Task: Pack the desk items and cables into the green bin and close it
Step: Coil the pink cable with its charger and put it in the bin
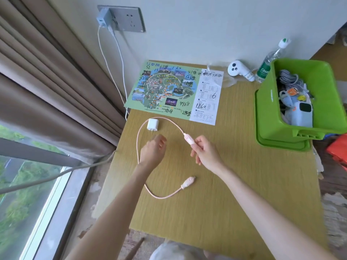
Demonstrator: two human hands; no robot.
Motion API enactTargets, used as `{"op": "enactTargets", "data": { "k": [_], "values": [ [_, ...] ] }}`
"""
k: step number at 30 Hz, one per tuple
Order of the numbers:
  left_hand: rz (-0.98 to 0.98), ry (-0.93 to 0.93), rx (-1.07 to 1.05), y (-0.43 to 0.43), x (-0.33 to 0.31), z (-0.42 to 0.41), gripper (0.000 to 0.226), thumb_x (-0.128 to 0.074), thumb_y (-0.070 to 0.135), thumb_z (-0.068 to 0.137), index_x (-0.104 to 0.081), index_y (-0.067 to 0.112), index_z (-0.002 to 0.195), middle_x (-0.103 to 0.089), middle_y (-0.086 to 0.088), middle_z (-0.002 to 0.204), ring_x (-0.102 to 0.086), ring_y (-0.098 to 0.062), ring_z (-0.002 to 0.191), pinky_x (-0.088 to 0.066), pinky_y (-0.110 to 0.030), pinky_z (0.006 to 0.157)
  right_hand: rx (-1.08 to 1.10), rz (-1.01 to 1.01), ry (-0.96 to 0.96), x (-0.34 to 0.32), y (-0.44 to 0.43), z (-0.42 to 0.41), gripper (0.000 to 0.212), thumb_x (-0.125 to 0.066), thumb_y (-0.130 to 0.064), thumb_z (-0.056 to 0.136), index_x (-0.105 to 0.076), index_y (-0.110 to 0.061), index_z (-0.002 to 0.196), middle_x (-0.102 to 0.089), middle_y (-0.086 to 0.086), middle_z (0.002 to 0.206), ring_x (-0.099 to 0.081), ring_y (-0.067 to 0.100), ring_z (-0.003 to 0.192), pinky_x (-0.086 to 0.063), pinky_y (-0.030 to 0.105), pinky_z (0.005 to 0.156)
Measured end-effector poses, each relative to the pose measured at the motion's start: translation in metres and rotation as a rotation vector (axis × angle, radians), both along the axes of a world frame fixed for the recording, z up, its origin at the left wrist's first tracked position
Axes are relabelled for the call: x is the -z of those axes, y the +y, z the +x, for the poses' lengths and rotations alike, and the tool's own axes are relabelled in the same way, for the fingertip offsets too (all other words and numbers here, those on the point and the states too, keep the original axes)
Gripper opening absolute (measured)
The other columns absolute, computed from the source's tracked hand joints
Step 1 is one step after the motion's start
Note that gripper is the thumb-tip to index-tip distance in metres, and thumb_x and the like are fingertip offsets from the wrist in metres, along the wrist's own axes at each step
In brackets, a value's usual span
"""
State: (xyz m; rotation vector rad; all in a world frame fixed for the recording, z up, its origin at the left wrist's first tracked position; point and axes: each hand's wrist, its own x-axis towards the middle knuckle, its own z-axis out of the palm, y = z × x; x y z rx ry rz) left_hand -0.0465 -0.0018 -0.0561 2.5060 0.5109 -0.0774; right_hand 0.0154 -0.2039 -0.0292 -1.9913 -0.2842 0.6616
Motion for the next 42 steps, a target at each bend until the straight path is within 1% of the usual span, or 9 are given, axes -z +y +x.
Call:
{"op": "enactTargets", "data": {
  "k": [4, 9, 12, 17, 20, 23, 27, 35, 42],
  "values": [
    [0.043, -0.083, -0.221, 0.035, -0.004, 0.043, 0.017, -0.057, 0.018, 0.092, -0.058, 0.015, 0.109, -0.061, -0.004, 0.11, -0.063, -0.025, 0.088, -0.052, -0.037, 0.062, 0.038, 0.016, 0.013, 0.005, 0.017, 0.005, 0.007, -0.049, -0.015, 0.101, -0.051, -0.009, 0.098, -0.071, 0.001, 0.075, -0.059, 0.018, 0.045, -0.04, 0.021, 0.04],
    [0.098, 0.142, -0.272, 0.051, 0.013, 0.074, 0.056, -0.066, 0.043, 0.087, -0.045, 0.007, 0.125, -0.047, -0.012, 0.125, -0.048, -0.031, 0.117, -0.049, -0.043, 0.081, 0.084, 0.047, 0.053, 0.01, 0.031, 0.011, 0.006, -0.052, -0.016, 0.099, -0.054, -0.011, 0.095, -0.073, 0.004, 0.074, -0.061, 0.022, 0.044, -0.042, 0.024, 0.041],
    [0.102, 0.223, -0.263, 0.053, 0.024, 0.083, 0.07, -0.067, 0.048, 0.085, -0.038, 0.003, 0.131, -0.045, -0.014, 0.13, -0.044, -0.031, 0.124, -0.047, -0.043, 0.088, 0.115, 0.077, 0.075, 0.009, 0.036, 0.013, 0.006, -0.055, -0.016, 0.098, -0.055, -0.011, 0.093, -0.073, 0.007, 0.075, -0.06, 0.018, 0.043, -0.044, 0.026, 0.041],
    [0.048, 0.159, -0.092, 0.059, 0.023, 0.083, 0.058, -0.063, 0.044, 0.089, -0.046, 0.005, 0.129, -0.052, -0.011, 0.125, -0.052, -0.03, 0.114, -0.048, -0.042, 0.091, 0.107, 0.072, 0.058, -0.007, 0.041, 0.026, 0.012, -0.057, -0.016, 0.096, -0.059, -0.005, 0.093, -0.074, 0.007, 0.074, -0.061, 0.021, 0.045, -0.043, 0.023, 0.04],
    [-0.028, -0.03, 0.078, 0.062, 0.001, 0.082, 0.047, -0.068, 0.041, 0.086, -0.05, 0.014, 0.12, -0.054, -0.004, 0.116, -0.059, -0.027, 0.094, -0.054, -0.043, 0.075, 0.118, 0.081, 0.035, -0.028, 0.04, 0.042, 0.012, -0.063, -0.017, 0.093, -0.064, -0.007, 0.087, -0.073, 0.008, 0.067, -0.06, 0.018, 0.042, -0.036, 0.014, 0.039],
    [-0.074, -0.148, 0.201, 0.063, -0.029, 0.086, 0.045, -0.072, 0.033, 0.084, -0.049, 0.019, 0.119, -0.052, 0.001, 0.12, -0.062, -0.023, 0.089, -0.056, -0.041, 0.065, 0.13, 0.058, -0.018, -0.053, 0.038, 0.059, 0.018, -0.068, -0.02, 0.089, -0.068, -0.004, 0.081, -0.07, 0.01, 0.06, -0.057, 0.018, 0.042, -0.039, 0.017, 0.042],
    [-0.11, -0.257, 0.321, 0.064, -0.071, 0.094, 0.043, -0.074, 0.027, 0.083, -0.049, 0.025, 0.119, -0.048, 0.009, 0.123, -0.061, -0.022, 0.091, -0.053, -0.038, 0.065, 0.075, 0.03, -0.115, -0.086, 0.041, 0.074, 0.024, -0.071, -0.022, 0.087, -0.068, -0.001, 0.075, -0.068, 0.006, 0.055, -0.056, 0.015, 0.042, -0.044, 0.023, 0.047],
    [-0.128, -0.382, 0.459, 0.065, -0.145, 0.096, 0.044, -0.074, 0.014, 0.082, -0.052, 0.023, 0.12, -0.048, 0.006, 0.122, -0.06, -0.022, 0.096, -0.054, -0.049, 0.075, 0.005, 0.08, -0.206, -0.14, 0.044, 0.078, 0.024, -0.07, -0.022, 0.087, -0.067, -0.002, 0.075, -0.069, 0.006, 0.056, -0.054, 0.012, 0.041, -0.043, 0.032, 0.053],
    [-0.091, -0.448, 0.53, 0.06, -0.192, 0.094, 0.046, -0.075, 0.011, 0.078, -0.056, 0.024, 0.117, -0.052, 0.008, 0.119, -0.059, -0.019, 0.098, -0.052, -0.047, 0.081, 0.011, 0.071, -0.298, -0.182, 0.033, 0.07, 0.02, -0.069, -0.022, 0.088, -0.067, -0.012, 0.071, -0.068, 0.001, 0.054, -0.052, 0.007, 0.039, -0.04, 0.021, 0.046]
  ]
}}
